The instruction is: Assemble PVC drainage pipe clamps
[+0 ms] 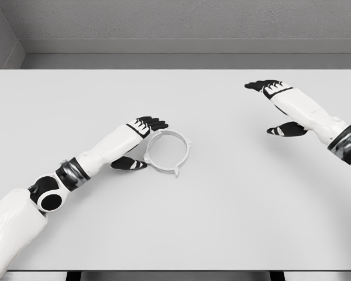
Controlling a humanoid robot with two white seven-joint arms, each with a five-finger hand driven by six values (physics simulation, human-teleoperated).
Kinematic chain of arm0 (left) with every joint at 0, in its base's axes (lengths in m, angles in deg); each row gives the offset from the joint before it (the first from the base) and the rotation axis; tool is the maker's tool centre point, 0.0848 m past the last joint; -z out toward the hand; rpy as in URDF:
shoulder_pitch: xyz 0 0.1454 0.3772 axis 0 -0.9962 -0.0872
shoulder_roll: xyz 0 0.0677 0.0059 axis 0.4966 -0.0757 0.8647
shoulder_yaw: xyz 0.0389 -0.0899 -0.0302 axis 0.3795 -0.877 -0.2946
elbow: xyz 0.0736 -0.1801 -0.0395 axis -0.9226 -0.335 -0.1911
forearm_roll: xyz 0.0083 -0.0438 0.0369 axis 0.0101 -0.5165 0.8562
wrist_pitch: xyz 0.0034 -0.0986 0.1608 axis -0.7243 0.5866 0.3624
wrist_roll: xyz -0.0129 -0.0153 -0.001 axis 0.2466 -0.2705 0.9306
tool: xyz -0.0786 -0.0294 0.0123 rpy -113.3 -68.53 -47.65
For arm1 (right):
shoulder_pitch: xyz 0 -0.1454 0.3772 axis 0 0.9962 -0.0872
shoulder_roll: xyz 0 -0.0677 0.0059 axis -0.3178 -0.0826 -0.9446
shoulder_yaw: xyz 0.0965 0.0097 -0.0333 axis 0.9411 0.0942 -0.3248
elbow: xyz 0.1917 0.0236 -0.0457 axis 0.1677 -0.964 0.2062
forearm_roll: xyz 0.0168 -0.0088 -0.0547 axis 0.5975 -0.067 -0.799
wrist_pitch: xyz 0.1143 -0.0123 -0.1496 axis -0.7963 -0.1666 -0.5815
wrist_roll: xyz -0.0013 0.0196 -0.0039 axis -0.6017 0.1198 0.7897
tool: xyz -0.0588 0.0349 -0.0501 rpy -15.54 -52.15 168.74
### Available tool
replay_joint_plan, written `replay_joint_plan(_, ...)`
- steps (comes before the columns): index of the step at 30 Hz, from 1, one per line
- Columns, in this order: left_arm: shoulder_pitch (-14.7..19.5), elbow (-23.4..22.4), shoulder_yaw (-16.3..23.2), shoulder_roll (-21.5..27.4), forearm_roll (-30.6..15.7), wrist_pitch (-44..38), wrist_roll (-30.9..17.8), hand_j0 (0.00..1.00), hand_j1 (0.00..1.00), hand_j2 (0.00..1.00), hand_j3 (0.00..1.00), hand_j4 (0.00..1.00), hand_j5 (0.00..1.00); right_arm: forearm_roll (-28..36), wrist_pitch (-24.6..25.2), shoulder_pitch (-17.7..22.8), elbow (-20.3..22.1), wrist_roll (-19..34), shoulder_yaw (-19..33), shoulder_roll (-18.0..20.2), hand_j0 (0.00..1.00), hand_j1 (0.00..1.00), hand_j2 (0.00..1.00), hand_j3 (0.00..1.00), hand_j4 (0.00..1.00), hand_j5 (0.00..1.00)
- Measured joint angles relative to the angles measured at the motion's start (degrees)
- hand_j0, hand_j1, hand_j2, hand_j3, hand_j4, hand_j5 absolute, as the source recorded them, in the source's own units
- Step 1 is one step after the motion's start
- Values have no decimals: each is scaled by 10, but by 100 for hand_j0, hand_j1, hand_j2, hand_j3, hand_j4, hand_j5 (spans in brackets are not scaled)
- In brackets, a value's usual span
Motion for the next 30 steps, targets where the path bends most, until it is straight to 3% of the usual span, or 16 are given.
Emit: replay_joint_plan(30,-4,12,0,-4,-4,0,0,100,100,100,100,100,100,0,0,1,2,0,-1,1,100,100,100,100,100,100)
